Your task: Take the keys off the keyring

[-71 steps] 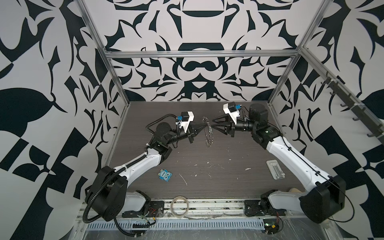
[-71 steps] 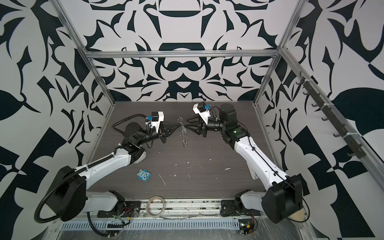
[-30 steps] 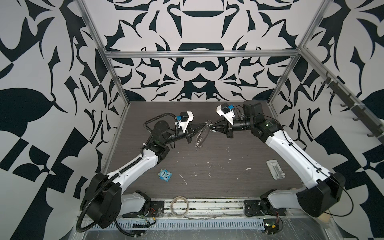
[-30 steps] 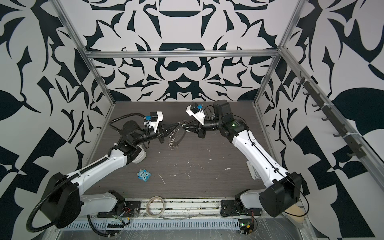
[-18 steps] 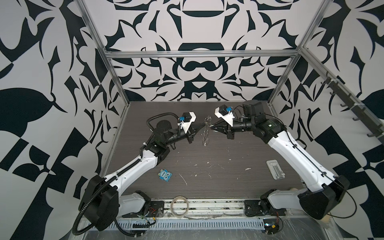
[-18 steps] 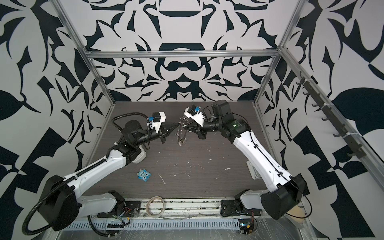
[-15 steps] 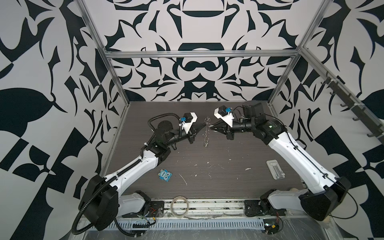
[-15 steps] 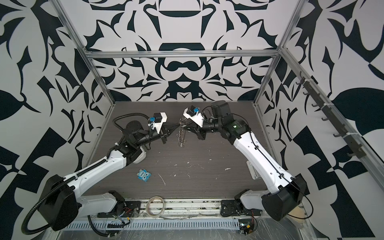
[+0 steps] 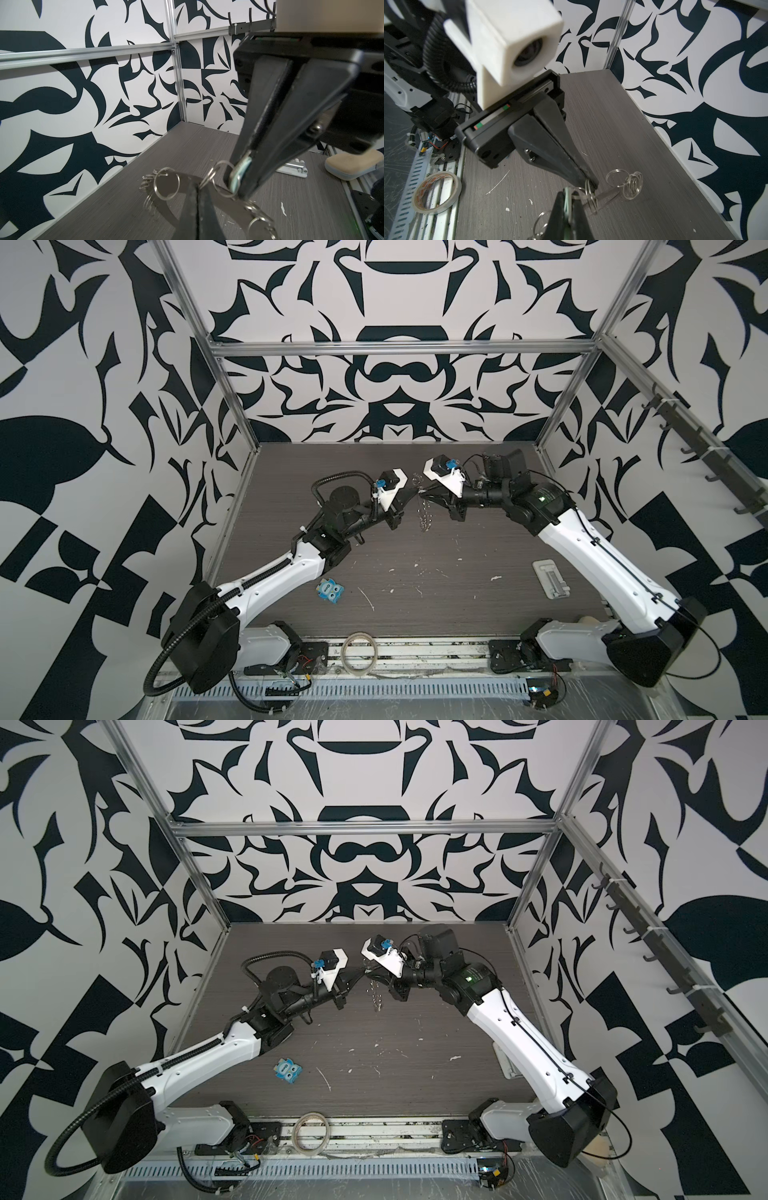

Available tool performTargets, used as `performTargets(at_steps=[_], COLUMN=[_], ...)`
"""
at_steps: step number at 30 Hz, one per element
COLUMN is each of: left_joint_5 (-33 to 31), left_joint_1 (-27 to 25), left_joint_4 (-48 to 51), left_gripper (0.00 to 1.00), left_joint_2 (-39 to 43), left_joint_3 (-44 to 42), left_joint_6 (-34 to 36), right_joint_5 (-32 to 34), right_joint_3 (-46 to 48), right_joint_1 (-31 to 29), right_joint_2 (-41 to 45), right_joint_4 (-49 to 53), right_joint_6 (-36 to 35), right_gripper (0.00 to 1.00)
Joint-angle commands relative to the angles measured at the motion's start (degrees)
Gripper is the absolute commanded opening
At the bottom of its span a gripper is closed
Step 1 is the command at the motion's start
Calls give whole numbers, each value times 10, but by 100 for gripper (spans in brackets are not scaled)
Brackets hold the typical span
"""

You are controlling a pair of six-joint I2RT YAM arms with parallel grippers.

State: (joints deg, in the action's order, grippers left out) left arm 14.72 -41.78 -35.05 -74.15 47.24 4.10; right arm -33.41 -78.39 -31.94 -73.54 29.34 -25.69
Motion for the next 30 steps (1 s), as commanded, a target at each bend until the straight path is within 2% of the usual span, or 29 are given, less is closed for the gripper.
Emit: performTargets(at_steps=[1,6,11,18,23,30], left_joint_5=[-53,-70,-82,-86,-84,-75], left_joint_1=[-6,-10,-10,-14,-16,-19], left_joint_4=[-87,-186,-283,-426,-476,-476], left_gripper=[0,0,0,0,0,0], left_joint_2=[-21,-47,-75,-136,-168,-181], left_joint_3=[-13,-32,-49,-44,-29,-12], left_joint_6=[-10,-40,-64,-92,-116,-121], right_joint_5=[-8,16,34,56,75,78], right_joint_3=[1,-10,-27,-57,-90,-103], right_joint_1=[-20,-33,-43,-49,-50,-56], right_joint_2=[11,10,12,6,-2,2], right_joint_4=[-11,14,37,61,93,108], right_joint_6=[3,8,15,19,14,19], right_gripper=[0,0,11,17,24,27])
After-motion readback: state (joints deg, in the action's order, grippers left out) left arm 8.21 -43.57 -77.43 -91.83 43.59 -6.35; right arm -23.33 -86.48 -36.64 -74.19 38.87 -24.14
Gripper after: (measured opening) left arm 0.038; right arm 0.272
